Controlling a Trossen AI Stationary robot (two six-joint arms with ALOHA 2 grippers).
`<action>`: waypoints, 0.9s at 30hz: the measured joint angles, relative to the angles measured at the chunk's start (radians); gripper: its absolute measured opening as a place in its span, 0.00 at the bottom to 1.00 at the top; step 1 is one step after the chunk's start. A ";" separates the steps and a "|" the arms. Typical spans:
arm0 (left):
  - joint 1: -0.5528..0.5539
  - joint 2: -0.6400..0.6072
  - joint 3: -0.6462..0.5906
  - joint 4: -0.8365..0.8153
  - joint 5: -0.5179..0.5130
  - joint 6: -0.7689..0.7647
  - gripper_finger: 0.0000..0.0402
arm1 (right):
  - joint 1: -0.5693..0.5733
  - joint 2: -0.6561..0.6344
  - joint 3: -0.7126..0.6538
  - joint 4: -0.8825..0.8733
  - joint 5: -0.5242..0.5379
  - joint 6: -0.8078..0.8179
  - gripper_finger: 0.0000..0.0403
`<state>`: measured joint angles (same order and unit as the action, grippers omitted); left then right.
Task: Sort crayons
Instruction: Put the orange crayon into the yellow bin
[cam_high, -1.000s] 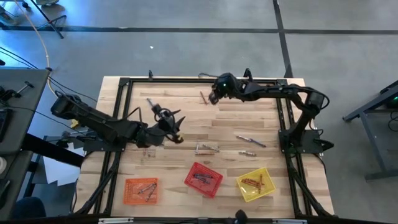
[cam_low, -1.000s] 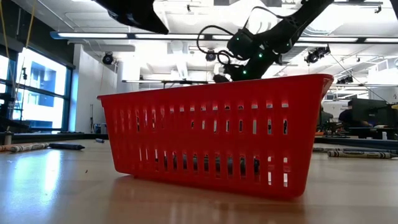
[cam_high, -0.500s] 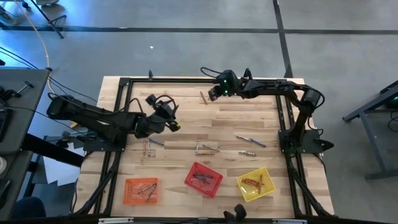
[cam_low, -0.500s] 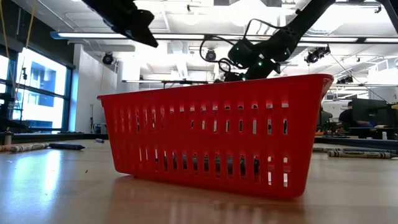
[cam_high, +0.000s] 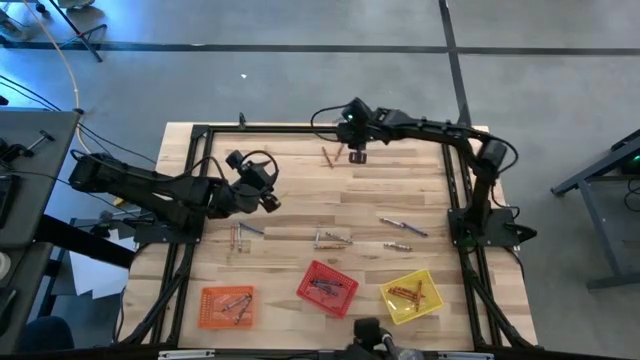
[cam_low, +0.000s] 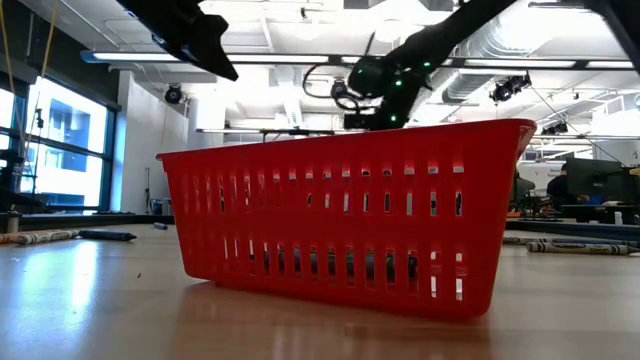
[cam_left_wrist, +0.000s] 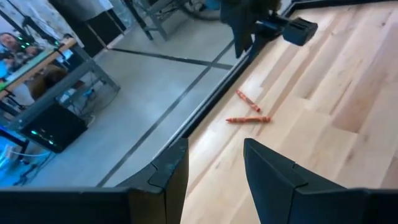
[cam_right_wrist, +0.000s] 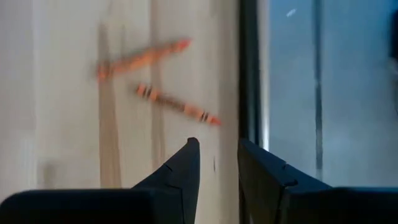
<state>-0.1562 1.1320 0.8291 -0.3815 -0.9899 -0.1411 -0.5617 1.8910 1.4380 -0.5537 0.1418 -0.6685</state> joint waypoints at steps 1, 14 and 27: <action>0.000 0.000 0.000 -0.001 0.004 -0.008 0.35 | 0.000 0.026 0.038 -0.057 0.011 -0.037 0.25; -0.001 0.000 0.000 -0.081 0.010 -0.063 0.35 | -0.003 0.343 0.467 -0.421 -0.005 -0.245 0.25; -0.001 0.000 0.000 -0.123 -0.002 -0.085 0.35 | -0.001 0.433 0.486 -0.428 0.008 -0.446 0.25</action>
<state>-0.1570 1.1316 0.8291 -0.5042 -0.9922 -0.2256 -0.5624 2.3238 1.9240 -0.9812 0.1493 -1.1146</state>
